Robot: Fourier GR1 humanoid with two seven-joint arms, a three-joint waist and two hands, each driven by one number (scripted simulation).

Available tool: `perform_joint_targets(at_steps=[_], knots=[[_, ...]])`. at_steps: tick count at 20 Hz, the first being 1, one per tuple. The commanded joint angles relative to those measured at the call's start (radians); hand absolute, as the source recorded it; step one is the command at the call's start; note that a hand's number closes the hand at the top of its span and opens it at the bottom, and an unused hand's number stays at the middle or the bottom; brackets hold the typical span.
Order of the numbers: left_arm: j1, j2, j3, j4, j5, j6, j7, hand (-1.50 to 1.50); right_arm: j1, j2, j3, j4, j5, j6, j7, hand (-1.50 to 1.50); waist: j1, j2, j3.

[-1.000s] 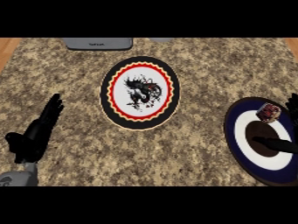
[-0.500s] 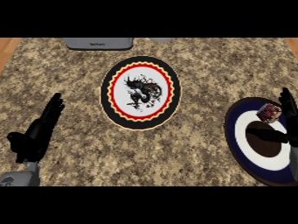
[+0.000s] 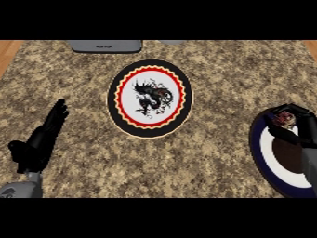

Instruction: Pick the cupcake from the plate and place it in the plate

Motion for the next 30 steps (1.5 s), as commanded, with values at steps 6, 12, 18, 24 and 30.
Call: perform_joint_targets(at_steps=[6, 12, 18, 24, 30], knots=[[0.006, 0.011, 0.016, -0.022, 0.001, 0.009, 0.011, 0.0, 0.211, 0.086, 0.146, 0.142, 0.202, -0.386, 0.334, 1.5, -0.036, -0.001, -0.02], [0.019, 0.018, 0.024, -0.015, 0.001, 0.011, 0.029, 0.0, 0.202, 0.116, 0.194, 0.051, 0.276, -0.611, 0.406, 1.5, -0.058, -0.027, -0.022], [0.053, 0.011, 0.023, -0.018, -0.008, 0.024, 0.021, 0.0, 0.201, 0.196, 0.26, -0.042, 0.347, -0.72, 0.481, 1.5, -0.067, -0.042, -0.023], [0.061, 0.027, 0.041, -0.025, 0.005, 0.017, 0.024, 0.0, 0.181, 0.252, 0.309, -0.165, 0.413, -0.855, 0.574, 1.5, -0.075, -0.051, -0.021], [0.063, 0.018, 0.034, -0.02, 0.005, 0.015, 0.032, 0.0, 0.156, 0.315, 0.364, -0.281, 0.516, -0.997, 0.683, 1.5, -0.09, -0.051, -0.021]])
